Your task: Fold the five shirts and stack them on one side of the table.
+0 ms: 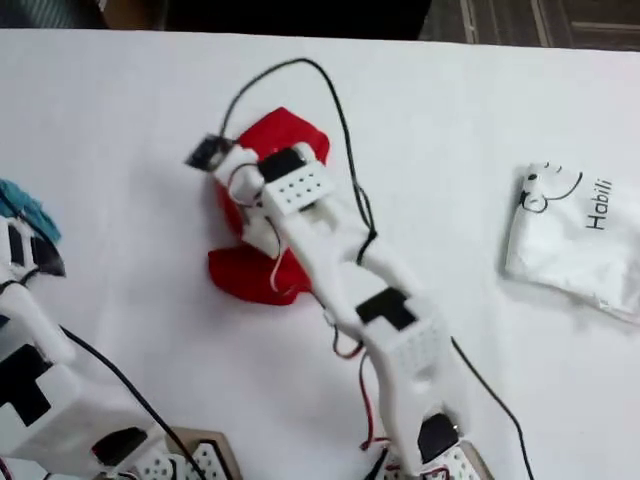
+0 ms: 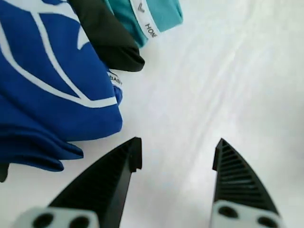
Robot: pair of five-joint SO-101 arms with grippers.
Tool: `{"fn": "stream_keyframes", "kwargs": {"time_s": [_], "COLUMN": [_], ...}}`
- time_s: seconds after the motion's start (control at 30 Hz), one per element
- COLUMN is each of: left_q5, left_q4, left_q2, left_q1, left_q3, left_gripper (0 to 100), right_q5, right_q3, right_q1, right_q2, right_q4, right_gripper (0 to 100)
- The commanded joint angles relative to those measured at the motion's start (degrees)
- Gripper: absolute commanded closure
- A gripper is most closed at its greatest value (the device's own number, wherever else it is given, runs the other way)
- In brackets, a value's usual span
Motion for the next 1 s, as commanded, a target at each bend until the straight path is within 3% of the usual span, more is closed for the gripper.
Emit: {"fn": "stream_keyframes", "kwargs": {"time_s": [0.0, 0.33, 0.53, 0.67, 0.87, 0.97], "left_q5": [-0.4, -0.3, -0.1, -0.1, 0.2, 0.2], "left_q4": [-1.1, -2.4, -3.0, -4.4, -5.2, -5.6], "left_q2": [-3.4, -3.3, -3.3, -3.2, -3.3, -3.3], "left_q1": [-0.4, 1.0, 3.4, 3.3, 1.6, -0.4], "left_q3": [0.5, 0.6, 0.7, 0.7, 0.6, 0.5], "left_gripper": [74, 74, 74, 74, 74, 74], "right_q5": [0.6, 0.6, 0.6, 0.3, 0.7, 0.7], "right_q3": [-2.3, -2.2, -2.4, -2.2, -2.3, -1.5], "right_q1": [6.0, 27.2, 29.4, 25.0, 6.7, 0.1], "right_q2": [2.6, -3.2, -9.2, -17.5, -23.8, -22.5], "right_q4": [-0.6, 2.0, 3.0, 3.2, 2.1, -2.7], "right_gripper": [97.3, 97.8, 97.8, 96.1, 70.7, 67.2]}}
